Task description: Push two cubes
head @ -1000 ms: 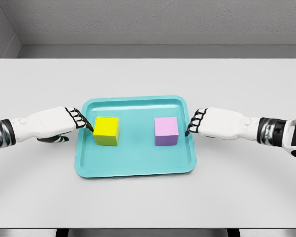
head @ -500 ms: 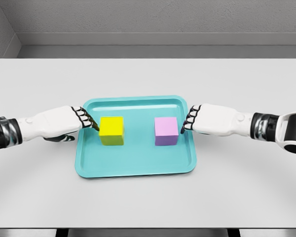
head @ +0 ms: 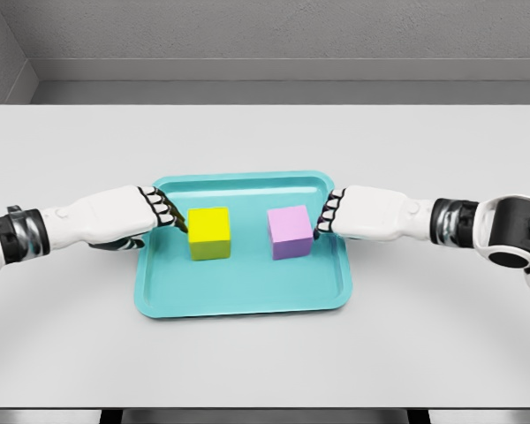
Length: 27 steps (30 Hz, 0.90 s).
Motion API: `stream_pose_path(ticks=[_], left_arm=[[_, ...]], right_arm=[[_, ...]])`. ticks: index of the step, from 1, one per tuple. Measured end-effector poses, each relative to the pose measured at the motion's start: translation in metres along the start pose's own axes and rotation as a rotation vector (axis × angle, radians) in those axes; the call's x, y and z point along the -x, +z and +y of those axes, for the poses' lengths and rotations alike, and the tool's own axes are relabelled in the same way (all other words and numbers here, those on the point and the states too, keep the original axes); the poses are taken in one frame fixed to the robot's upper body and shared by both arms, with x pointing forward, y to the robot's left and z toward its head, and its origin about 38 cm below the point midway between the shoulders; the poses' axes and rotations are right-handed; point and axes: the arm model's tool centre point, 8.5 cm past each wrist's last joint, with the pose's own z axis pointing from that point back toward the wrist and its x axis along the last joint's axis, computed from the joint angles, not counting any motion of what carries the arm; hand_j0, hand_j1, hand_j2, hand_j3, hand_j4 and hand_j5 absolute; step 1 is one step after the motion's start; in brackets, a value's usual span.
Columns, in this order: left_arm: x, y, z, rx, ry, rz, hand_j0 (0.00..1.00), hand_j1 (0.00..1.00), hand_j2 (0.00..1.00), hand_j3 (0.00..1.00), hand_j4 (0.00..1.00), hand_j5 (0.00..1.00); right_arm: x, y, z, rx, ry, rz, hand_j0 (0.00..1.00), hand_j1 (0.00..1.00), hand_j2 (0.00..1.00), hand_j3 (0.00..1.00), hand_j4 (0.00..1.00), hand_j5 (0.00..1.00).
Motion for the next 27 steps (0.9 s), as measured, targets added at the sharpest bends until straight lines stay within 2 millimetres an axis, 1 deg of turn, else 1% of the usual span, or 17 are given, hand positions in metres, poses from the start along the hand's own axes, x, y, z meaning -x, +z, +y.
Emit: stream_pose_path(ticks=[7,13,14,17,27], left_arm=[[-0.005,-0.004,0.003,-0.009,-0.005,-0.015,0.79,0.79,0.79,0.79,0.79,0.79],[-0.008,-0.007,0.006,-0.018,-0.009,-0.023,0.79,0.79,0.79,0.79,0.79,0.79],[-0.008,-0.007,0.006,-0.018,-0.009,-0.023,0.79,0.79,0.79,0.79,0.79,0.79],[-0.007,-0.007,0.005,-0.016,-0.005,-0.021,0.79,0.79,0.79,0.79,0.79,0.79],[-0.003,-0.003,-0.001,0.000,0.007,-0.007,0.80,0.80,0.80,0.80,0.80,0.80]], right_arm=[[0.001,-0.003,-0.006,-0.005,0.016,-0.004,0.71,0.71,0.71,0.71,0.71,0.71],[-0.006,-0.011,-0.008,0.000,0.017,-0.028,0.71,0.71,0.71,0.71,0.71,0.71],[-0.004,-0.011,-0.012,0.005,0.026,-0.027,0.71,0.71,0.71,0.71,0.71,0.71],[-0.005,-0.015,-0.016,0.010,0.033,-0.037,0.71,0.71,0.71,0.71,0.71,0.71],[-0.001,-0.024,-0.013,0.002,0.018,-0.034,0.71,0.71,0.71,0.71,0.71,0.71]])
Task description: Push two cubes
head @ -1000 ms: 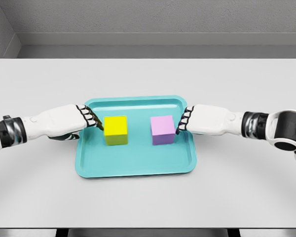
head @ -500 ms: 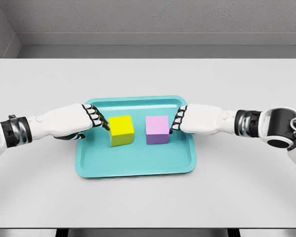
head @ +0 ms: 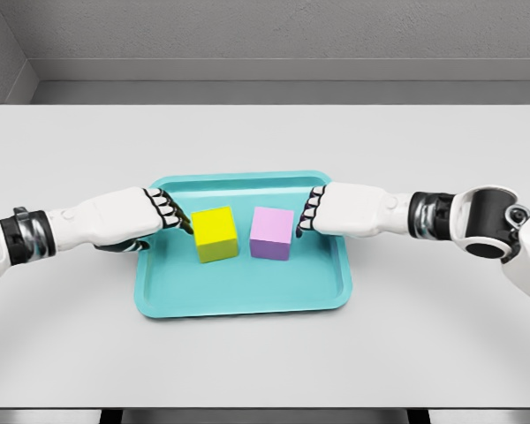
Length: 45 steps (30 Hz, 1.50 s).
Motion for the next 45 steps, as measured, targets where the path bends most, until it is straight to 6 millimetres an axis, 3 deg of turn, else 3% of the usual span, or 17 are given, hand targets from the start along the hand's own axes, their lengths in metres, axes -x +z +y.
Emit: stream_pose_path(ticks=[16,29,37,45], left_arm=[[0.016,0.008,-0.002,0.009,0.015,0.045,0.80,0.80,0.80,0.80,0.80,0.80],[0.031,0.019,0.005,0.008,0.009,0.082,0.80,0.80,0.80,0.80,0.80,0.80],[0.038,0.028,0.007,0.011,0.007,0.108,0.80,0.80,0.80,0.80,0.80,0.80],[0.039,0.029,0.008,0.008,0.007,0.112,0.80,0.80,0.80,0.80,0.80,0.80]], right_arm=[[0.005,-0.023,0.000,-0.007,-0.018,-0.009,0.71,0.71,0.71,0.71,0.71,0.71],[0.009,-0.029,-0.017,0.013,0.014,-0.013,0.70,0.70,0.70,0.70,0.70,0.70],[0.001,-0.037,-0.013,0.000,0.012,-0.042,0.70,0.70,0.70,0.70,0.70,0.70],[0.007,-0.034,-0.020,0.003,0.028,-0.030,0.70,0.70,0.70,0.70,0.70,0.70]])
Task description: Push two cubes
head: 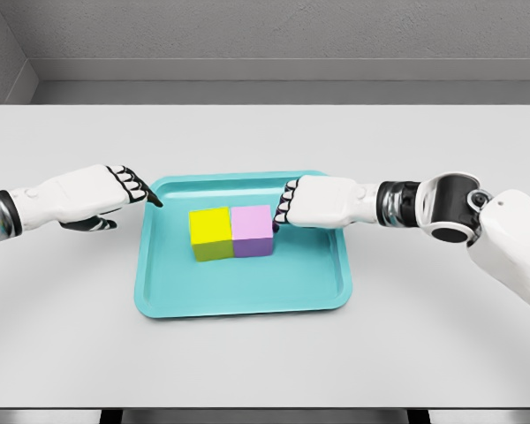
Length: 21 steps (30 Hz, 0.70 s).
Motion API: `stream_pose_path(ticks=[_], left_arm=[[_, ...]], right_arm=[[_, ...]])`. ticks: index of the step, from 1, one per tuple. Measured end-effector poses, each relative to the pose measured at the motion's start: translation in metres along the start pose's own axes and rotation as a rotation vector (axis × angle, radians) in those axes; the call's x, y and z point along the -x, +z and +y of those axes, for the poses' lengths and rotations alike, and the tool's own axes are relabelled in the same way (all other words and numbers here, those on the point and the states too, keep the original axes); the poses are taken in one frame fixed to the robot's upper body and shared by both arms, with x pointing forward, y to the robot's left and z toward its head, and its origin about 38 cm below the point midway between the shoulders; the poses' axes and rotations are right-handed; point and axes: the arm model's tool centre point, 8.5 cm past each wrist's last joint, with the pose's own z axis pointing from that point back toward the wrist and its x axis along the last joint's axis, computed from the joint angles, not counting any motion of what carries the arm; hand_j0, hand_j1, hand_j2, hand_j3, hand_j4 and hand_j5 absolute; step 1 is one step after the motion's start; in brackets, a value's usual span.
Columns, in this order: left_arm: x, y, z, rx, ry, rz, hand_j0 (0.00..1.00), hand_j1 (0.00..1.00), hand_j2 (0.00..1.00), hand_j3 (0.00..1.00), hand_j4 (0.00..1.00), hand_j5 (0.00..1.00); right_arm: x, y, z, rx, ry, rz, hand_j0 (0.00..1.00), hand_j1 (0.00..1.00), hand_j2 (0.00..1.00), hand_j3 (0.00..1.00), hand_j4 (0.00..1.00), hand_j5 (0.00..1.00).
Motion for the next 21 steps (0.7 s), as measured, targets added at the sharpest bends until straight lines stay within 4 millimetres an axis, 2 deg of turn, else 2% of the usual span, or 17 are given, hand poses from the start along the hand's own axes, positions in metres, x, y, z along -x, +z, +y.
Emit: stream_pose_path(ticks=[6,8,10,11,12,13,16,18,21], left_arm=[[0.001,0.001,0.002,-0.007,0.000,0.003,0.80,0.80,0.80,0.80,0.80,0.80],[0.002,0.002,0.004,-0.011,0.002,0.003,0.81,0.81,0.81,0.81,0.81,0.81],[0.004,0.006,0.004,-0.008,0.003,0.008,0.84,0.84,0.84,0.84,0.84,0.84],[0.007,0.012,0.004,-0.008,0.009,0.016,0.90,0.90,0.90,0.90,0.90,0.90],[0.011,0.019,0.005,-0.006,0.014,0.028,1.00,1.00,1.00,1.00,1.00,1.00],[0.018,0.028,0.008,-0.008,0.020,0.045,1.00,1.00,1.00,1.00,1.00,1.00],[0.042,0.058,0.012,-0.013,0.053,0.119,1.00,1.00,1.00,1.00,1.00,1.00],[0.054,0.072,0.015,-0.015,0.063,0.157,1.00,1.00,1.00,1.00,1.00,1.00],[0.067,0.086,0.014,-0.014,0.081,0.203,1.00,1.00,1.00,1.00,1.00,1.00]], right_arm=[[0.014,0.019,-0.003,-0.011,0.019,0.035,0.71,0.71,0.71,0.71,0.71,0.71],[0.020,0.046,-0.006,0.002,0.020,0.064,0.75,0.75,0.75,0.75,0.75,0.75],[0.029,0.095,-0.019,0.072,0.005,0.133,0.82,0.82,0.82,0.82,0.82,0.82],[0.034,0.122,-0.023,0.104,-0.014,0.173,0.94,0.94,0.94,0.94,0.94,0.94],[0.037,0.144,-0.023,0.123,-0.032,0.206,0.99,0.99,0.99,0.99,0.99,0.99],[0.039,0.162,-0.025,0.133,-0.042,0.232,1.00,1.00,1.00,1.00,1.00,1.00],[0.035,0.189,-0.010,0.112,-0.091,0.260,1.00,1.00,1.00,1.00,1.00,1.00],[0.032,0.198,-0.002,0.094,-0.112,0.266,1.00,1.00,1.00,1.00,1.00,1.00],[0.034,0.206,-0.003,0.088,-0.111,0.281,1.00,1.00,1.00,1.00,1.00,1.00]])
